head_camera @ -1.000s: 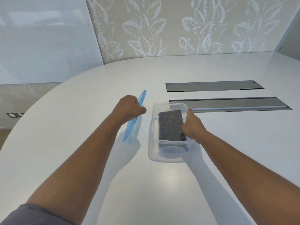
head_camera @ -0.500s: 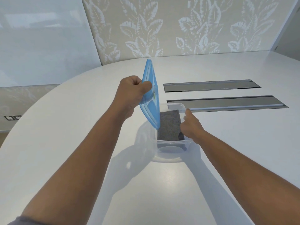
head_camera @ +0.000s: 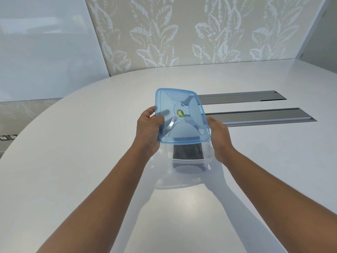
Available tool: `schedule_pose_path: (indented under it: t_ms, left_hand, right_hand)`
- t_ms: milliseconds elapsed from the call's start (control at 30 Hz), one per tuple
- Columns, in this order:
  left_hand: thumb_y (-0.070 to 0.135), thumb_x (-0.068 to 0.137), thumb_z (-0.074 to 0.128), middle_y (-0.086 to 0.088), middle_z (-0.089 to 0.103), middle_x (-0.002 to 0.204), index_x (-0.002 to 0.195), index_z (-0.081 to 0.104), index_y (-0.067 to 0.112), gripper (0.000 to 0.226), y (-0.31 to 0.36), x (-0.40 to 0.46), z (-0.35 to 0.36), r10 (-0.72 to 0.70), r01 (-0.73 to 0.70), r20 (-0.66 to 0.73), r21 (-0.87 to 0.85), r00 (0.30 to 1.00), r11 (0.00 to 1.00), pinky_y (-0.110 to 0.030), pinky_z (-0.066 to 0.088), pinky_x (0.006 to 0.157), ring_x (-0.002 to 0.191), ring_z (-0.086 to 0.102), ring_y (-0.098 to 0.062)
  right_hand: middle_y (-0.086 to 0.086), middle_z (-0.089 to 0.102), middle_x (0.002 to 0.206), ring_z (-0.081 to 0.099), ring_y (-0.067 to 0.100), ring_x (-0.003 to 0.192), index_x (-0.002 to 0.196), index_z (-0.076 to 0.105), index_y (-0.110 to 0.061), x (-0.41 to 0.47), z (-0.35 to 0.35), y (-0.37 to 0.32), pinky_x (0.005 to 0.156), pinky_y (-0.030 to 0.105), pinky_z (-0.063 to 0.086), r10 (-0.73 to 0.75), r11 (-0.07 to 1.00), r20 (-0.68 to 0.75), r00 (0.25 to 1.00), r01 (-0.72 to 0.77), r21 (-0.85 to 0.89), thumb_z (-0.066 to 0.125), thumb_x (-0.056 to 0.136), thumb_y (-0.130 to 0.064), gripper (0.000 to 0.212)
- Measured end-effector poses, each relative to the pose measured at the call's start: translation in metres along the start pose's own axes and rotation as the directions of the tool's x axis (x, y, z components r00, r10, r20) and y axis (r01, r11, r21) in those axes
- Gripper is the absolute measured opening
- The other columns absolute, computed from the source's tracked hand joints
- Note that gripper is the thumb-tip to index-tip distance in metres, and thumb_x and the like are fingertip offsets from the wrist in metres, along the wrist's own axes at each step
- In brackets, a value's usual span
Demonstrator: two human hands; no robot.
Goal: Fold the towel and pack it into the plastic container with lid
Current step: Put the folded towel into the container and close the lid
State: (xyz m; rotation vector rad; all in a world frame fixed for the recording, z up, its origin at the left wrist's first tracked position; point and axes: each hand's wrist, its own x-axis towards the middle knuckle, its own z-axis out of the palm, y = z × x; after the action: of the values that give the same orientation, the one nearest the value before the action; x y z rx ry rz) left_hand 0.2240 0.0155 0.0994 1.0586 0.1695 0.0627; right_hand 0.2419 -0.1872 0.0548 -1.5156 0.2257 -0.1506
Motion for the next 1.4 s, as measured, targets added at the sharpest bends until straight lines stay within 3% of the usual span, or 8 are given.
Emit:
schedule_pose_path:
  t_ms: [133, 367, 567, 700, 933, 1100, 1267, 1400]
  left_hand:
    - [-0.009, 0.086, 0.064, -0.017, 0.077, 0.11, 0.109, 0.072, 0.009, 0.03, -0.009, 0.002, -0.002, -0.02, 0.017, 0.038, 0.08, 0.999, 0.997, -0.039, 0.064, 0.07, 0.093, 0.074, -0.038]
    - [0.019, 0.101, 0.056, 0.012, 0.074, 0.08, 0.073, 0.078, 0.047, 0.045, -0.023, 0.0, 0.012, 0.159, -0.144, -0.009, 0.382, 0.987, 0.913, -0.033, 0.055, 0.074, 0.071, 0.063, -0.01]
    - [0.026, 0.101, 0.053, 0.011, 0.076, 0.094, 0.104, 0.078, 0.02, 0.026, -0.04, 0.005, 0.008, 0.236, -0.147, -0.082, 0.579, 0.968, 0.802, -0.038, 0.058, 0.086, 0.086, 0.068, -0.016]
    - [0.023, 0.102, 0.05, 0.008, 0.067, 0.08, 0.074, 0.069, 0.03, 0.034, -0.054, 0.006, 0.0, 0.24, -0.14, -0.085, 0.607, 0.967, 0.782, -0.031, 0.049, 0.07, 0.072, 0.056, -0.014]
    - [0.024, 0.103, 0.048, 0.003, 0.063, 0.081, 0.072, 0.062, 0.03, 0.034, -0.066, 0.006, -0.009, 0.226, -0.122, -0.1, 0.601, 0.969, 0.79, -0.028, 0.044, 0.063, 0.071, 0.051, -0.016]
    - [0.025, 0.105, 0.045, -0.013, 0.074, 0.098, 0.096, 0.071, 0.015, 0.029, -0.074, 0.003, -0.014, 0.189, -0.103, -0.075, 0.616, 0.979, 0.781, -0.034, 0.049, 0.071, 0.077, 0.058, -0.019]
    - [0.021, 0.103, 0.04, 0.001, 0.064, 0.108, 0.128, 0.058, 0.015, 0.032, -0.071, 0.014, -0.019, 0.081, -0.048, -0.019, 0.666, 0.997, 0.745, -0.02, 0.049, 0.066, 0.088, 0.057, -0.017]
    - [0.019, 0.098, 0.039, 0.004, 0.042, 0.081, 0.082, 0.036, 0.022, 0.017, -0.059, 0.035, -0.02, -0.006, -0.011, 0.021, 0.751, 1.0, 0.66, -0.026, 0.034, 0.055, 0.066, 0.037, -0.013]
  right_hand:
    - [-0.008, 0.076, 0.09, 0.065, 0.008, 0.081, 0.095, 0.077, -0.02, 0.0, -0.005, -0.011, 0.073, 0.025, 0.05, 0.004, 0.999, 0.061, 0.998, -0.007, 0.051, 0.054, 0.093, -0.047, 0.036]
    - [-0.013, 0.069, 0.075, 0.061, 0.007, 0.068, 0.089, 0.07, -0.027, 0.004, 0.0, -0.006, 0.07, 0.032, 0.053, -0.033, 0.998, -0.152, 0.988, 0.039, 0.041, 0.06, 0.098, -0.031, 0.013]
    - [-0.001, 0.073, 0.097, 0.068, 0.021, 0.086, 0.095, 0.067, -0.025, 0.003, 0.001, 0.007, 0.081, 0.041, 0.058, 0.023, 0.995, -0.099, 0.995, -0.032, -0.09, 0.063, 0.095, -0.05, 0.026]
    - [0.001, 0.07, 0.11, 0.069, 0.024, 0.098, 0.111, 0.067, -0.019, 0.003, 0.002, 0.01, 0.086, 0.044, 0.059, 0.037, 0.985, -0.073, 0.997, -0.049, -0.165, 0.064, 0.096, -0.046, 0.031]
    - [0.0, 0.073, 0.103, 0.071, 0.022, 0.091, 0.106, 0.069, -0.02, -0.001, 0.003, 0.019, 0.081, 0.043, 0.062, 0.046, 0.979, -0.068, 0.997, -0.059, -0.197, 0.067, 0.095, -0.042, 0.025]
    - [-0.003, 0.073, 0.101, 0.071, 0.021, 0.09, 0.104, 0.07, -0.024, -0.002, 0.002, 0.021, 0.083, 0.047, 0.062, 0.016, 0.968, -0.062, 0.998, -0.031, -0.25, 0.066, 0.094, -0.042, 0.021]
    - [-0.007, 0.07, 0.101, 0.069, 0.018, 0.091, 0.103, 0.065, -0.03, -0.002, 0.001, 0.025, 0.087, 0.049, 0.06, -0.021, 0.952, -0.036, 0.999, 0.009, -0.306, 0.065, 0.095, -0.043, 0.016]
    - [-0.004, 0.069, 0.116, 0.067, 0.022, 0.102, 0.121, 0.063, -0.023, -0.002, -0.002, 0.022, 0.091, 0.052, 0.058, -0.024, 0.921, 0.042, 0.999, 0.039, -0.388, 0.062, 0.096, -0.046, 0.034]
